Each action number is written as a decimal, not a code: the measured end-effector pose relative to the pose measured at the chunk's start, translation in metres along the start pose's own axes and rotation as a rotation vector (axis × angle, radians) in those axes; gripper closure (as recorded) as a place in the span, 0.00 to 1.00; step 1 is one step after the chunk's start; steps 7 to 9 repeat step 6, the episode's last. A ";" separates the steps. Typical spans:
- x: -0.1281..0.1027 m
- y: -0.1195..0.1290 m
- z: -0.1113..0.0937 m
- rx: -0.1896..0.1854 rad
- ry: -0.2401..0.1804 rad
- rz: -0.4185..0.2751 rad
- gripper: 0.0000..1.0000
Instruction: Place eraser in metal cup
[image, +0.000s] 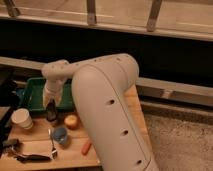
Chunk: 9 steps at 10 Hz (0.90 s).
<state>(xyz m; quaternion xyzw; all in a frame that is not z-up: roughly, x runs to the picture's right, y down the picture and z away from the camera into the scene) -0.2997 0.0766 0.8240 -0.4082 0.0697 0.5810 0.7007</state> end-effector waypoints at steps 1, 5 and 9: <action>0.000 0.000 -0.001 0.000 -0.001 0.001 0.34; 0.000 -0.002 -0.001 0.000 -0.001 0.003 0.34; 0.000 -0.001 -0.001 0.000 0.000 0.002 0.34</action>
